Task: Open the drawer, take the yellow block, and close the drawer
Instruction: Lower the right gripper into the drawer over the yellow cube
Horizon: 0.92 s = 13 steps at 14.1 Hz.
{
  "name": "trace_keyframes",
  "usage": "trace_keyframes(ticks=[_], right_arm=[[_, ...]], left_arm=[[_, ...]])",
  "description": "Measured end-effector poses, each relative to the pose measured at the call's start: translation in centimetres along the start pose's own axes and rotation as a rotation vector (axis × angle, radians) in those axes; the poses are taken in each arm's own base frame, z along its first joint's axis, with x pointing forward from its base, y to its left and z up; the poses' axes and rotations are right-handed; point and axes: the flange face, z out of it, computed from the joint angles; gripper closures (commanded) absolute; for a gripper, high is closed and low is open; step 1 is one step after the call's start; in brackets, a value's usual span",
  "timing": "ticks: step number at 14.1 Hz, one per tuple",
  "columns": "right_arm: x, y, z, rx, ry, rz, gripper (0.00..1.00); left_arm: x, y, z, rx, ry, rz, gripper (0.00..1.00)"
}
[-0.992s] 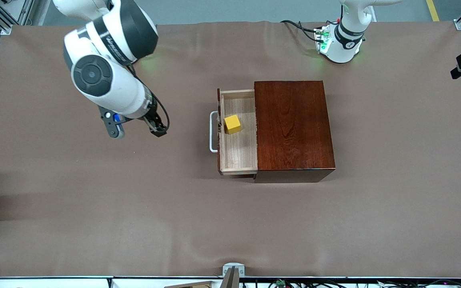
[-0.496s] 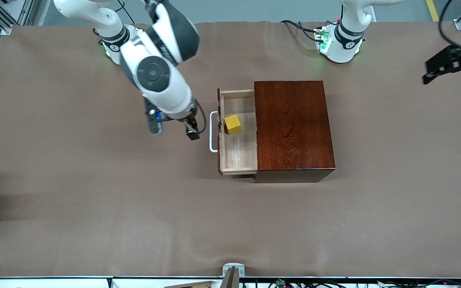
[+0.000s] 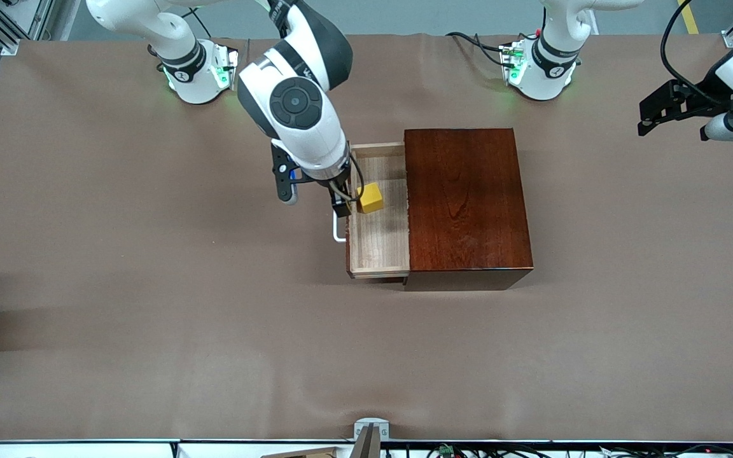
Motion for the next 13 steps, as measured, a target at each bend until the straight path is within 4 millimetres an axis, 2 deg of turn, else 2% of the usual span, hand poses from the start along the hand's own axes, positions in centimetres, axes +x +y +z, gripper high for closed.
trace_keyframes(ticks=[7,13], right_arm=[[-4.1,0.8,5.7,-0.009,-0.008,-0.039,0.00],[-4.9,1.1,9.0,-0.042,0.018,-0.050,0.00]], left_arm=[[-0.2,-0.9,-0.1,0.021,0.029,-0.017,0.00],[-0.9,-2.4,-1.1,0.028,0.054,-0.055,0.00]])
